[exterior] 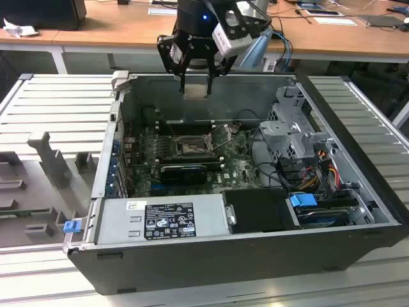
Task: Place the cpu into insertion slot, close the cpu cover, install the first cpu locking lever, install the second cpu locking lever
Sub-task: 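Place the cpu into insertion slot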
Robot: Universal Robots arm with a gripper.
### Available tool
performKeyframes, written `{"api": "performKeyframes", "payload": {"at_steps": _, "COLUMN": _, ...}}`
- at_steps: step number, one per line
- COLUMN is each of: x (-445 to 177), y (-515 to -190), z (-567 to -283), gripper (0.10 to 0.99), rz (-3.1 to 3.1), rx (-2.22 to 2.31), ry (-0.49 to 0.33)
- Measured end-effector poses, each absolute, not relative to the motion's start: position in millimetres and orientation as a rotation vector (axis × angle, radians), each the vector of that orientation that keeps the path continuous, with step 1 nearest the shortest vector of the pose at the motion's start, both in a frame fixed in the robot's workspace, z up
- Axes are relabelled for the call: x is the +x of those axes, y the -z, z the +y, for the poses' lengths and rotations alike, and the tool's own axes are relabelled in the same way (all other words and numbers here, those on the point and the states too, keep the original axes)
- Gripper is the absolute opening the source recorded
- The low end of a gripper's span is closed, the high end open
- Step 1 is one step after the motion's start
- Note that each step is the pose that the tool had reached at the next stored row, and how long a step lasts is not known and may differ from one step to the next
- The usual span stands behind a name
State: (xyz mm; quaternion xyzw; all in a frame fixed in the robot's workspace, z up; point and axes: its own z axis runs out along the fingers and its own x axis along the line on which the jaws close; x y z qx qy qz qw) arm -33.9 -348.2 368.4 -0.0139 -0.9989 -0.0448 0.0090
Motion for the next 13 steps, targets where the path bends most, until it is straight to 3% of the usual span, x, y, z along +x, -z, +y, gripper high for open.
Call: {"api": "performKeyframes", "payload": {"at_steps": 13, "x": -33.8, "y": -366.5, "z": -348.2, "gripper": 0.529, "rz": -3.079, "rx": -0.597, "ry": 0.139}}
